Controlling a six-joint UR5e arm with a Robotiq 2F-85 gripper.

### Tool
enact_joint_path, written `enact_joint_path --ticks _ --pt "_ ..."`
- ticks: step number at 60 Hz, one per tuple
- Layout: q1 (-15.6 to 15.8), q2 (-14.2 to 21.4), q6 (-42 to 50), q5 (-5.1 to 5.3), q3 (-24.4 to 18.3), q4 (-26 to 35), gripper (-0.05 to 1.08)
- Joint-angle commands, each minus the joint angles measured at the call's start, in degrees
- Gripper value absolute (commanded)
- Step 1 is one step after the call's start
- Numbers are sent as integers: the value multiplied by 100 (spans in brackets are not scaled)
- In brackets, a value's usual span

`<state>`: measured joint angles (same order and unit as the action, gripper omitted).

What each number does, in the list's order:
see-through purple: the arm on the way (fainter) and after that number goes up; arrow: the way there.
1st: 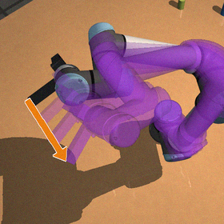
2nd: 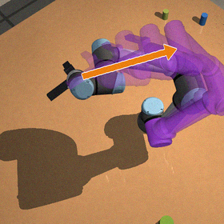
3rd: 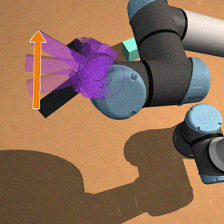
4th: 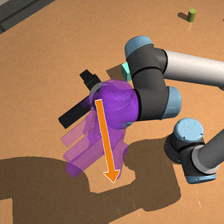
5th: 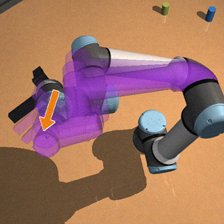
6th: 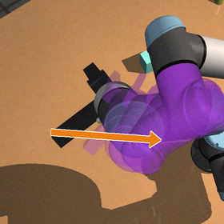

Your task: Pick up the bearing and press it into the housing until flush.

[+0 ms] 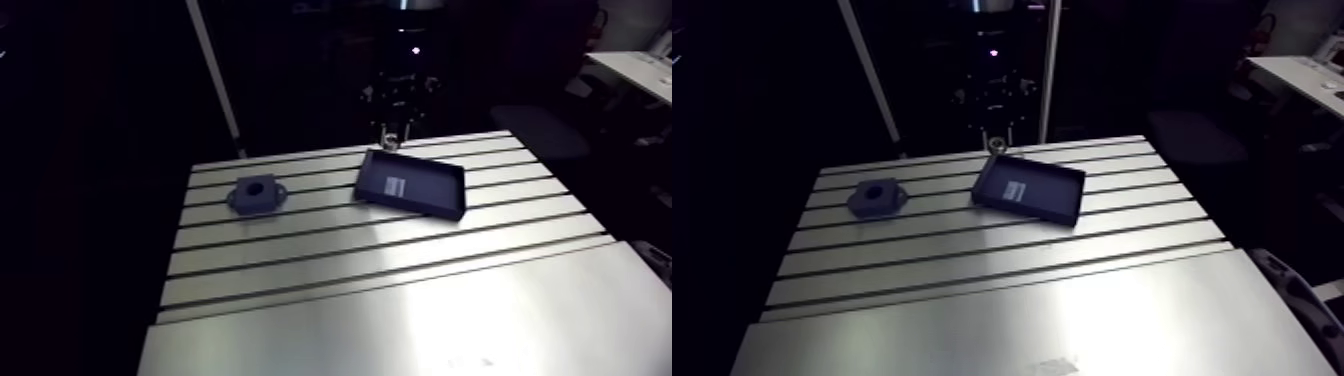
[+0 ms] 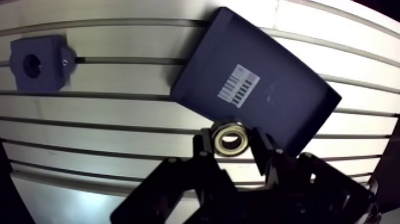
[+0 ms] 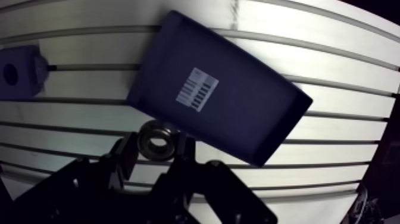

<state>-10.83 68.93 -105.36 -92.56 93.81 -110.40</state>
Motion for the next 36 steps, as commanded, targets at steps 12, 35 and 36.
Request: enact_joint_path --ticks 12,35,36 --pt "1091 -389 1349 5 -758 444 73" --pt "1320 -541 1749 49 -877 392 73" --pt "1328 -566 1796 49 -878 392 73"
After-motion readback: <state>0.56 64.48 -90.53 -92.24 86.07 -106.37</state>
